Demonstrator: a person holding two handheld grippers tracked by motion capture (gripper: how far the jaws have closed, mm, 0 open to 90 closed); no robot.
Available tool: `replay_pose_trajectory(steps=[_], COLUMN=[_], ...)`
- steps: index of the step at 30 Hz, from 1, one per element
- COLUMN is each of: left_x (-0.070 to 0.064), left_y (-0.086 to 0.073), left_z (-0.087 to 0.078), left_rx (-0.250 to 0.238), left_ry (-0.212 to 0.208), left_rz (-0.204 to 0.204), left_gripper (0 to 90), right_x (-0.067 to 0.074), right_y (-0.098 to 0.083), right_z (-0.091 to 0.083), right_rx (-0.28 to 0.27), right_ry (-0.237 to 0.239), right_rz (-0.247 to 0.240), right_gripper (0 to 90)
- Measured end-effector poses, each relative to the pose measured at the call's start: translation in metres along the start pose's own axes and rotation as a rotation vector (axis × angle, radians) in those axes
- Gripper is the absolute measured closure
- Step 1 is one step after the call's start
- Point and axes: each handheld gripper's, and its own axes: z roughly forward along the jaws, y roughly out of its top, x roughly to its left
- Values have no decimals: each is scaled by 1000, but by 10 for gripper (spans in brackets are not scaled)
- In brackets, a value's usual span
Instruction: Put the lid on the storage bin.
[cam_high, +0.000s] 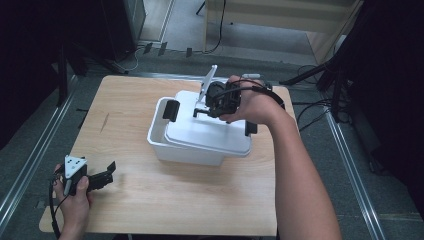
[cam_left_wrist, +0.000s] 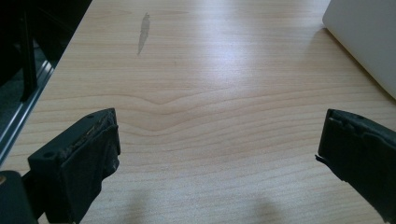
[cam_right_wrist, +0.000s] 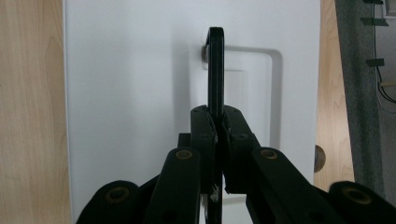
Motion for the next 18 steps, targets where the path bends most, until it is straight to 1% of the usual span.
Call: replay_pose_trajectory(steps=[1,2,3,4,9,14,15,18], left_x=[0,-2,-2,-3,-3,-3,-4,-3], left_y=[0,0,0,0,0,0,0,0], left_z=[0,0,0,0,0,0,-1,-1], left_rx=[0,-2,-2,-1,-2,-3,-3,-3], left_ry=[0,6,6,10,12,14,13,13], left_rz=[0,13,13,24,28,37,37,36], left_gripper=[0,0,0,0,0,0,0,0], right_x=[0,0,0,-1,-2,-3,-4,-4], right_y=[0,4,4,7,13,23,25,28], right_z=[0,3,3,6,12,16,17,19], right_rx=[0,2,2,8,7,13,12,12], right_ry=[0,4,4,6,13,12,15,16], right_rz=[0,-1,-1,-7,-14,-23,-31,-26], right_gripper=[856,856,856,856,856,856,856,856])
